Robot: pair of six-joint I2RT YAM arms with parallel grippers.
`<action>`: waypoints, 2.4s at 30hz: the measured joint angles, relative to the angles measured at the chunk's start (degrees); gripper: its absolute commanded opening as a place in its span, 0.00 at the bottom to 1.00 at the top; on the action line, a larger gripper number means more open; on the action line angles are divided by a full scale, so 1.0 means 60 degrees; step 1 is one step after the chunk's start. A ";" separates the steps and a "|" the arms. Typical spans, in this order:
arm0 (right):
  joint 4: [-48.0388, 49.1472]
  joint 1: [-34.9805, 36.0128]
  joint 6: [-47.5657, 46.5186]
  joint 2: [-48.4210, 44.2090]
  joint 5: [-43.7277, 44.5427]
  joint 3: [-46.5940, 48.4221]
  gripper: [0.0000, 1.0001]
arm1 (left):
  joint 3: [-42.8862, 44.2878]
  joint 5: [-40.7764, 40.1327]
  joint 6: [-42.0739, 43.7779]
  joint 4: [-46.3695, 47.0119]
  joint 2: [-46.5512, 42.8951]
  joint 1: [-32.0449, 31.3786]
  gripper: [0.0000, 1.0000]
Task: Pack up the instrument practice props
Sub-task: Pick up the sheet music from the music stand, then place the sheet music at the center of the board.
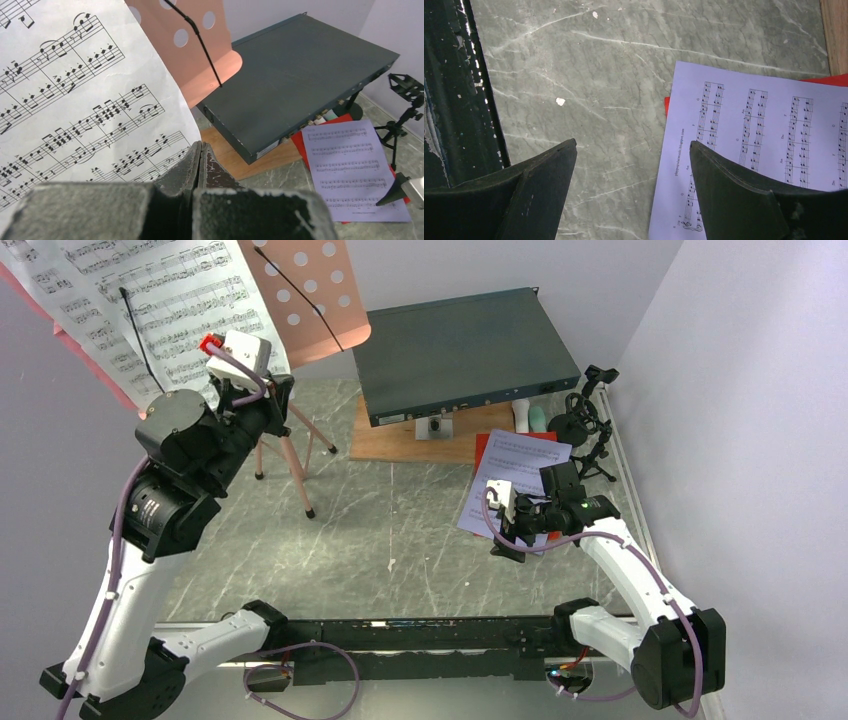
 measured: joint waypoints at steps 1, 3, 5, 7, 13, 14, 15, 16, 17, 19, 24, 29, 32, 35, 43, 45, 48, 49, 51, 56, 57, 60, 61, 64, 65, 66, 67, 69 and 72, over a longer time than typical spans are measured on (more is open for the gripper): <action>-0.0004 0.0000 0.0000 0.0000 0.0000 0.0000 0.86 | -0.0007 0.0135 0.0007 0.0022 -0.0040 0.0000 0.00; 0.0000 0.0000 -0.0004 0.0000 -0.0004 0.0000 0.86 | -0.0025 0.0437 0.0033 0.0080 -0.0109 0.0004 0.00; -0.0004 0.0000 -0.0004 0.0000 0.0000 0.0000 0.86 | -0.0080 0.0911 0.0087 0.0200 -0.0182 0.0000 0.00; 0.0000 0.0000 -0.0004 0.0000 0.0000 0.0000 0.86 | -0.0124 0.1300 0.0168 0.0244 -0.0237 0.0000 0.00; 0.0000 0.0000 -0.0004 0.0000 0.0000 0.0000 0.86 | -0.0295 0.2142 0.0259 0.0444 -0.0357 0.0000 0.00; -0.0004 0.0000 -0.0004 0.0000 0.0000 0.0000 0.86 | -0.0335 0.2310 0.0259 0.0466 -0.0382 0.0000 0.00; -0.0004 0.0000 -0.0004 0.0000 0.0000 0.0000 0.86 | -0.0357 0.2448 0.0259 0.0474 -0.0404 0.0000 0.00; -0.0004 0.0000 -0.0004 0.0000 0.0000 0.0000 0.86 | -0.0390 0.2685 0.0259 0.0499 -0.0433 0.0000 0.00; -0.0004 0.0000 -0.0004 0.0000 0.0000 0.0000 0.86 | -0.0397 0.2922 0.0259 0.0510 -0.0455 0.0000 0.00; -0.0004 0.0000 -0.0004 0.0000 -0.0004 0.0000 0.86 | -0.0397 0.3421 0.0255 0.0528 -0.0484 0.0000 0.00; -0.0004 0.0000 -0.0004 0.0000 -0.0004 0.0000 0.86 | -0.0466 0.4707 0.0200 0.0535 -0.0470 0.0000 0.00; -0.0011 -0.0011 0.0000 0.0000 -0.0018 0.0000 0.86 | -0.0889 0.5836 -0.0204 0.0685 -0.0357 0.0000 0.00; -0.0036 -0.0051 0.0000 0.0000 -0.0091 0.0000 0.86 | -0.1450 0.6419 -0.0688 0.0994 -0.0259 0.0000 0.00; -0.0076 -0.0084 0.0000 0.0000 -0.0178 0.0000 0.87 | -0.2277 0.6921 -0.1399 0.1435 -0.0157 -0.0004 0.00; -0.0215 -0.0193 0.0000 0.0000 -0.0346 0.0000 0.87 | -0.5016 0.7195 -0.3654 0.2244 0.0280 -0.0718 0.00; -0.0226 -0.0208 0.0000 0.0000 -0.0433 0.0000 0.87 | -0.5501 0.7104 -0.4233 0.2470 0.0423 -0.0987 0.00; -0.0270 -0.0215 0.0000 0.0000 -0.0474 0.0000 0.87 | -0.6084 0.6951 -0.5195 0.2805 0.0732 -0.1228 0.00; -0.0277 -0.0222 0.0000 0.0000 -0.0481 0.0000 0.87 | -0.6200 0.6867 -0.5533 0.2867 0.0878 -0.1257 0.00; -0.0277 -0.0237 0.0000 0.0000 -0.0495 0.0000 0.87 | -0.6291 0.6710 -0.6091 0.2900 0.1191 -0.1271 0.00; -0.0280 -0.0251 0.0000 0.0000 -0.0528 0.0000 0.87 | -0.6291 0.6502 -0.7129 0.2936 0.1978 -0.1348 0.00; -0.0280 -0.0251 -0.0004 0.0000 -0.0550 0.0000 0.87 | -0.6288 0.6481 -0.7282 0.2936 0.2080 -0.1373 0.00; -0.0280 -0.0251 0.0000 0.0000 -0.0605 0.0000 0.87 | -0.6288 0.6455 -0.7748 0.2973 0.2386 -0.1453 0.00; -0.0280 -0.0251 0.0000 0.0000 -0.0637 0.0000 0.87 | -0.6288 0.6455 -0.7890 0.3027 0.2466 -0.1464 0.00; -0.0284 -0.0251 0.0004 0.0000 -0.0692 0.0004 0.88 | -0.6291 0.6459 -0.8368 0.3457 0.2721 -0.1475 0.00; -0.0291 -0.0251 0.0004 -0.0004 -0.0710 0.0015 0.88 | -0.6291 0.6451 -0.8495 0.3588 0.2798 -0.1475 0.00; -0.0346 -0.0259 0.0004 -0.0007 -0.0743 0.0058 0.89 | -0.6291 0.6430 -0.8608 0.3712 0.2896 -0.1483 0.00; -0.0404 -0.0273 0.0007 -0.0026 -0.0787 0.0120 0.89 | -0.6288 0.6397 -0.8692 0.3814 0.2994 -0.1490 0.00; -0.0616 -0.0331 0.0000 -0.0095 -0.0925 0.0357 0.90 | -0.6211 0.6382 -0.8768 0.3843 0.3220 -0.1515 0.00; -0.1279 -0.0492 -0.0040 -0.0131 -0.1005 0.1209 0.92 | -0.5861 0.6375 -0.8772 0.3781 0.3679 -0.1603 0.00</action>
